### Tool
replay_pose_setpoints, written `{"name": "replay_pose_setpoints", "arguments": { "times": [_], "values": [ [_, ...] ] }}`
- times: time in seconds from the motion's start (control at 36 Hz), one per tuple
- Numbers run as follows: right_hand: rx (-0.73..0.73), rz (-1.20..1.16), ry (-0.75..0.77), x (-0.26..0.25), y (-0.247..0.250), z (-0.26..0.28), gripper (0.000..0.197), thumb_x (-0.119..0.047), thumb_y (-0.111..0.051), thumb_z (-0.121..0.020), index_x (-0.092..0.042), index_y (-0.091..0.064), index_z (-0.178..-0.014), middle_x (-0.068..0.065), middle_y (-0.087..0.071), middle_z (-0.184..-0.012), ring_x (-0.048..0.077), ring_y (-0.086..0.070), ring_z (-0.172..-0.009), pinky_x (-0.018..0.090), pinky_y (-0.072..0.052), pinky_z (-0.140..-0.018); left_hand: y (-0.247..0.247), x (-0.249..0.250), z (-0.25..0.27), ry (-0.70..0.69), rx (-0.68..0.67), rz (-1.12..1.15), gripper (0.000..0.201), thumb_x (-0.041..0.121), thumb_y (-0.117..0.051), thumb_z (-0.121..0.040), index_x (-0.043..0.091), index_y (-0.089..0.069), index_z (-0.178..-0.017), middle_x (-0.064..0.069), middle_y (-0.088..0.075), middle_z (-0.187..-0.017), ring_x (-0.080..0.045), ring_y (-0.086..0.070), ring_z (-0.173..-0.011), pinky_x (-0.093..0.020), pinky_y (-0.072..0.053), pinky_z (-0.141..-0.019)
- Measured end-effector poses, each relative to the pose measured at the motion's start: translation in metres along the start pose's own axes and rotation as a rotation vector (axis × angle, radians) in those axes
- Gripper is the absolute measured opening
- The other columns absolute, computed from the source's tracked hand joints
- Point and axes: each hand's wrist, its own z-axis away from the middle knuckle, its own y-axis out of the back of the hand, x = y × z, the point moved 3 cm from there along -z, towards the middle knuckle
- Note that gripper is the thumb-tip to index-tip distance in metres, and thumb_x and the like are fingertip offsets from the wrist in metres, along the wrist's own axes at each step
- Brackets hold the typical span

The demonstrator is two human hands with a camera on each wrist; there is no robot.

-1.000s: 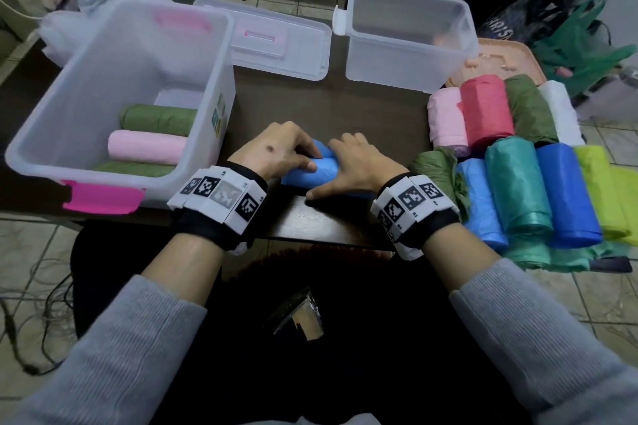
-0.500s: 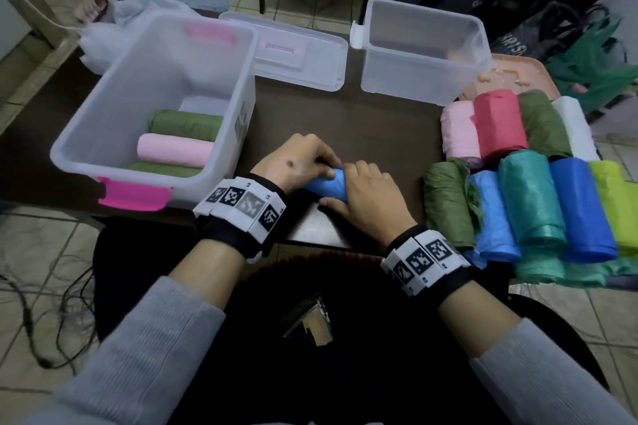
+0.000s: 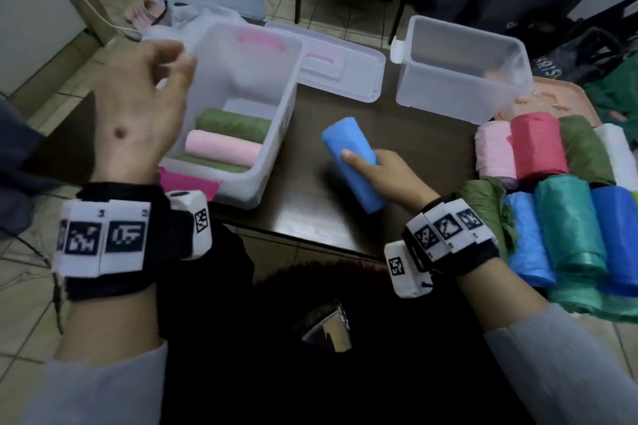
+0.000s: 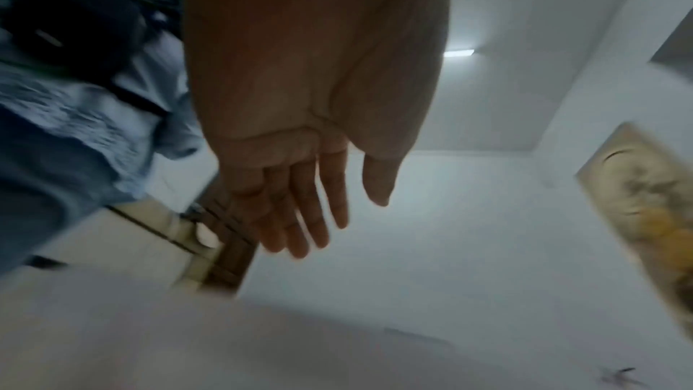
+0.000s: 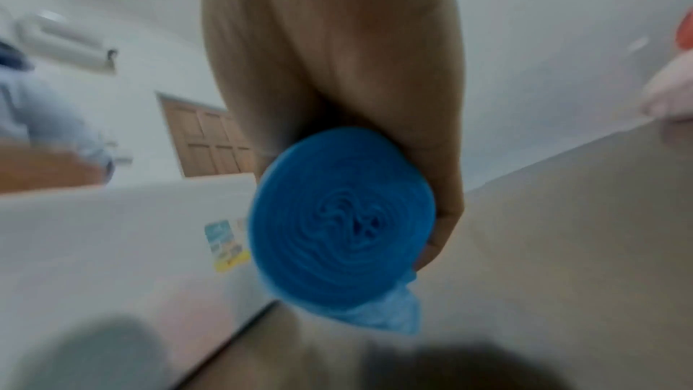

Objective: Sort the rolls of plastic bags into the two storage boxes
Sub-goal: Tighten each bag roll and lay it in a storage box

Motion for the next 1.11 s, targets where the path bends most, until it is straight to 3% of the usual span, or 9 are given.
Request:
{"name": "replay_pose_setpoints", "arguments": {
  "times": [0.08,0.22,0.31,0.39,0.47,0.58,0.72,1.0,1.11],
  "values": [
    [-0.046,-0.226,-0.025,-0.022,-0.004,-0.004,0.040,-0.047,-0.056,-0.090,-0.008,-0.062,-0.086,0.006,-0.062,-0.081,0.013,-0.057,-0.064,0.022,-0.045,-0.060,0.012,-0.039,-0.003,0.205,-0.010,-0.152,0.030,0.041,-0.046,-0.095,0.020,-0.064,-0.107,-0.009,-0.061,-0.114,-0.027,-0.054,-0.115,-0.030,-0.038,-0.089],
    [-0.119,-0.395,0.036,-0.069,-0.004,-0.011,0.037,-0.043,-0.056,-0.091,-0.009,-0.063,-0.078,0.001,-0.065,-0.071,0.007,-0.062,-0.055,0.018,-0.051,-0.053,0.012,-0.069,0.006,0.417,-0.111,-0.083,0.046,0.045,-0.043,-0.096,0.012,-0.062,-0.122,-0.013,-0.060,-0.123,-0.029,-0.054,-0.114,-0.034,-0.040,-0.092],
    [-0.117,-0.392,0.096,-0.098,0.000,-0.016,0.036,-0.047,-0.055,-0.090,-0.011,-0.062,-0.084,0.002,-0.066,-0.081,0.010,-0.064,-0.065,0.022,-0.053,-0.062,0.006,-0.072,0.004,0.493,-0.116,0.184,0.034,0.049,-0.050,-0.092,0.020,-0.066,-0.099,-0.004,-0.064,-0.094,-0.016,-0.058,-0.077,-0.027,-0.044,-0.072],
    [-0.081,-0.353,0.179,-0.128,0.001,-0.024,0.037,-0.049,-0.055,-0.090,-0.013,-0.062,-0.085,0.001,-0.066,-0.084,0.009,-0.064,-0.068,0.021,-0.052,-0.064,0.004,-0.070,-0.001,0.538,-0.131,0.299,0.036,0.052,-0.055,-0.088,0.022,-0.055,-0.069,-0.004,-0.058,-0.088,-0.019,-0.054,-0.078,-0.030,-0.042,-0.075],
    [-0.004,-0.261,0.299,-0.156,-0.002,-0.031,0.035,-0.046,-0.054,-0.092,-0.014,-0.060,-0.079,-0.003,-0.060,-0.073,0.005,-0.057,-0.060,0.017,-0.044,-0.056,0.000,-0.069,-0.003,0.465,-0.132,0.228,0.026,0.040,-0.053,-0.093,0.022,-0.057,-0.074,-0.007,-0.053,-0.090,-0.018,-0.050,-0.083,-0.034,-0.043,-0.075],
    [0.136,-0.033,0.507,-0.183,-0.012,-0.045,0.038,-0.046,-0.053,-0.092,-0.017,-0.046,-0.068,-0.005,-0.046,-0.064,0.006,-0.044,-0.055,0.021,-0.031,-0.053,0.001,-0.066,0.006,0.378,-0.058,0.087,0.032,0.034,-0.048,-0.096,0.014,-0.068,-0.110,-0.004,-0.061,-0.092,-0.021,-0.056,-0.088,-0.035,-0.046,-0.080],
    [0.239,0.316,0.613,-0.190,-0.019,-0.061,0.052,-0.052,-0.052,-0.090,-0.005,-0.052,-0.113,0.007,-0.057,-0.103,0.020,-0.052,-0.089,0.028,-0.033,-0.068,0.005,-0.066,0.024,0.292,0.051,0.094,0.030,0.033,-0.048,-0.096,0.017,-0.067,-0.113,0.004,-0.061,-0.091,-0.014,-0.056,-0.087,-0.021,-0.037,-0.071],
    [0.205,0.669,0.365,-0.171,-0.032,-0.083,0.064,-0.057,-0.053,-0.087,-0.004,-0.045,-0.122,0.015,-0.052,-0.122,0.032,-0.049,-0.112,0.042,-0.040,-0.088,0.005,-0.057,0.041,0.136,0.120,0.156,0.027,0.037,-0.051,-0.095,0.020,-0.068,-0.107,0.016,-0.059,-0.078,0.004,-0.052,-0.073,-0.006,-0.037,-0.057],
    [0.049,0.635,0.267,-0.162,-0.036,-0.087,0.065,-0.049,-0.054,-0.090,0.001,-0.039,-0.129,0.018,-0.050,-0.129,0.033,-0.048,-0.117,0.031,-0.035,-0.083,0.003,-0.055,0.045,0.079,0.108,0.194,0.025,0.036,-0.052,-0.095,0.021,-0.068,-0.108,0.014,-0.063,-0.082,-0.001,-0.057,-0.078,-0.011,-0.042,-0.065]
  ]
}}
